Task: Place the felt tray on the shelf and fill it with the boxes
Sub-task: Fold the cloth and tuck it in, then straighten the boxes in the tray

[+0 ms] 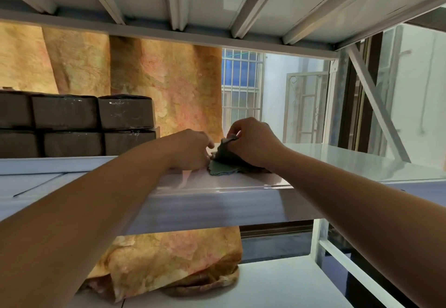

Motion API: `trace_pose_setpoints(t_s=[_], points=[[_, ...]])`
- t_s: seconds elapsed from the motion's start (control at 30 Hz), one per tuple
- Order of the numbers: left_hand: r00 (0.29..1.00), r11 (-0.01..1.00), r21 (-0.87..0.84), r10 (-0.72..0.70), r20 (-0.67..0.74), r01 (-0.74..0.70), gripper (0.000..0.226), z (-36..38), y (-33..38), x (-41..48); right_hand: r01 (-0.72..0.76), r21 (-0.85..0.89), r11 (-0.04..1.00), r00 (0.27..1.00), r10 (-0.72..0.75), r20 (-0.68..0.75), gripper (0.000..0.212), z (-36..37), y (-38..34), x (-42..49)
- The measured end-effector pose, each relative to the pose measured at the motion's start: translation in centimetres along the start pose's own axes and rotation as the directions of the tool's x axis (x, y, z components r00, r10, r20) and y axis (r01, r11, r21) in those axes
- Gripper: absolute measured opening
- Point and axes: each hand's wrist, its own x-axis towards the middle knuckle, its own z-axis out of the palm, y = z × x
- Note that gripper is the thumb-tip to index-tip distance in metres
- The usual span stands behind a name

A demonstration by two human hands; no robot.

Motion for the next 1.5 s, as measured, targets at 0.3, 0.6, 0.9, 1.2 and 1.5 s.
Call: trace_pose_setpoints(t_s=[0.3,0.6,0.9,1.2,1.5], points=[[0.999,0.986,0.161,0.032,0.014,-0.033,0.03,-0.2,0.0,-0.5,0.149,0.001,0.989,0.987,-0.149,0.055,0.011,1.7,-1.5,-2.1],[0.996,0.995,0.089,0.039,0.085,-0.046,0.063,0.2,-0.1,-0.1,0.222,0.05,0.974,0.975,-0.223,0.012,0.017,-0.5,0.3,-2.5],[0.988,0.984,0.176,-0.007,0.157,-0.021,0.059,0.2,0.6,-0.4,0.147,0.162,0.976,0.986,-0.133,-0.096,0.022,-0.8,1.7,-1.7],[0.983,0.984,0.176,-0.033,0.181,0.001,0.058,0.3,0.6,-0.5,0.379,0.045,0.924,0.903,-0.38,0.198,0.029,-0.7,1.7,-2.9],[0.984,0.982,0.189,-0.032,0.173,-0.001,0.061,0.1,0.5,-0.3,0.279,0.123,0.952,0.933,-0.3,0.199,0.036,-1.9,2.7,-2.2]])
